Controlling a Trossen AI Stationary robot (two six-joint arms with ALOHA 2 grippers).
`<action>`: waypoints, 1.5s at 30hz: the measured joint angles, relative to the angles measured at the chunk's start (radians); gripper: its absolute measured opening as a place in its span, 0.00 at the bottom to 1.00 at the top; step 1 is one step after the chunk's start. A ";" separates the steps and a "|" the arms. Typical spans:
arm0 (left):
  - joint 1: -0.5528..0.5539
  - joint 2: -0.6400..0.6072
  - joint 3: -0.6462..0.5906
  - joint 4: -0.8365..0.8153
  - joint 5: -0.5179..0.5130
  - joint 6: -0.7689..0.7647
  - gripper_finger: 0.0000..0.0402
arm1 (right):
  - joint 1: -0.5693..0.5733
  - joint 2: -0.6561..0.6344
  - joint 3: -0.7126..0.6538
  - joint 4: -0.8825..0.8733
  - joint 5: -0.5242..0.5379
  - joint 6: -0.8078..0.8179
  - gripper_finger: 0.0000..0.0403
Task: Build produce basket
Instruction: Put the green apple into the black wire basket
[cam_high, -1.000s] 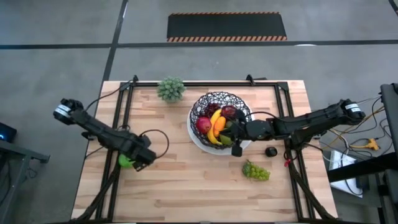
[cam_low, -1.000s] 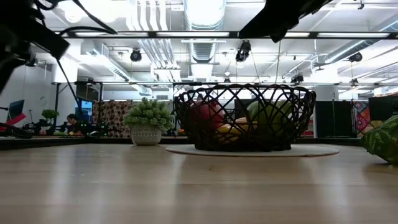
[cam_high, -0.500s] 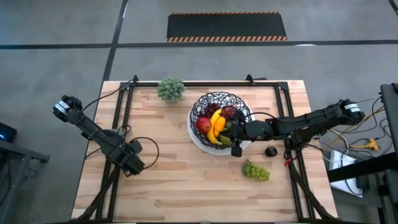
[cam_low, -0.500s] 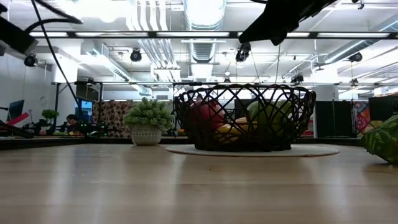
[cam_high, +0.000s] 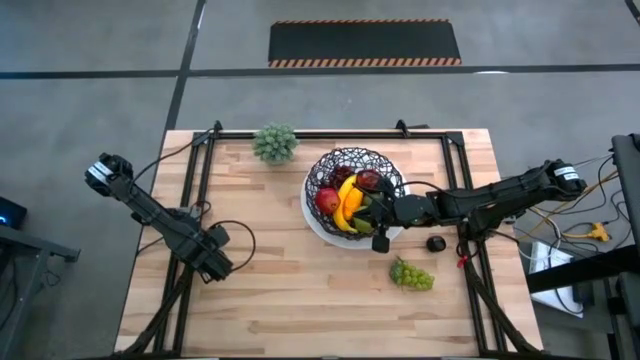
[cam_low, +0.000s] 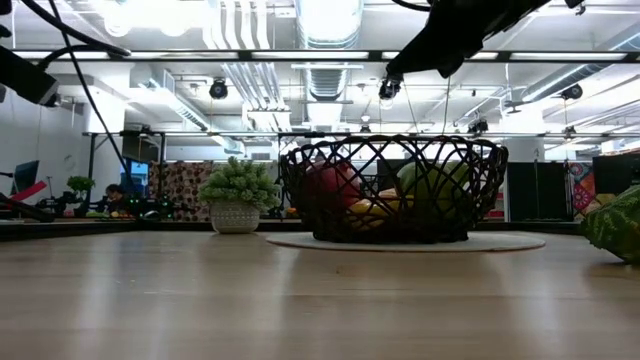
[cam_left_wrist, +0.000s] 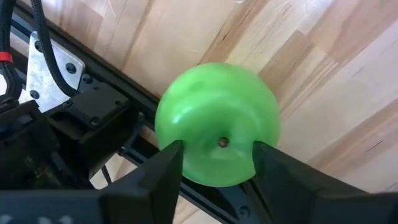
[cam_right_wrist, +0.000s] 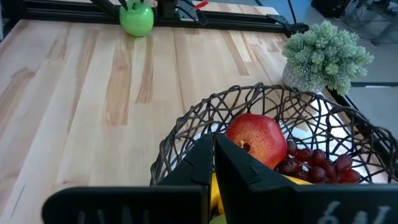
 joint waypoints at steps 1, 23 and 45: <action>0.000 0.002 0.000 0.002 0.000 0.000 0.42 | 0.000 0.000 0.000 0.000 0.000 0.000 0.02; 0.000 -0.010 0.177 0.012 -0.188 0.014 0.00 | 0.013 0.000 -0.018 -0.026 0.000 0.021 0.02; -0.012 -0.012 0.130 -0.091 -0.093 -0.506 0.46 | 0.013 0.000 -0.040 -0.026 -0.001 0.036 0.02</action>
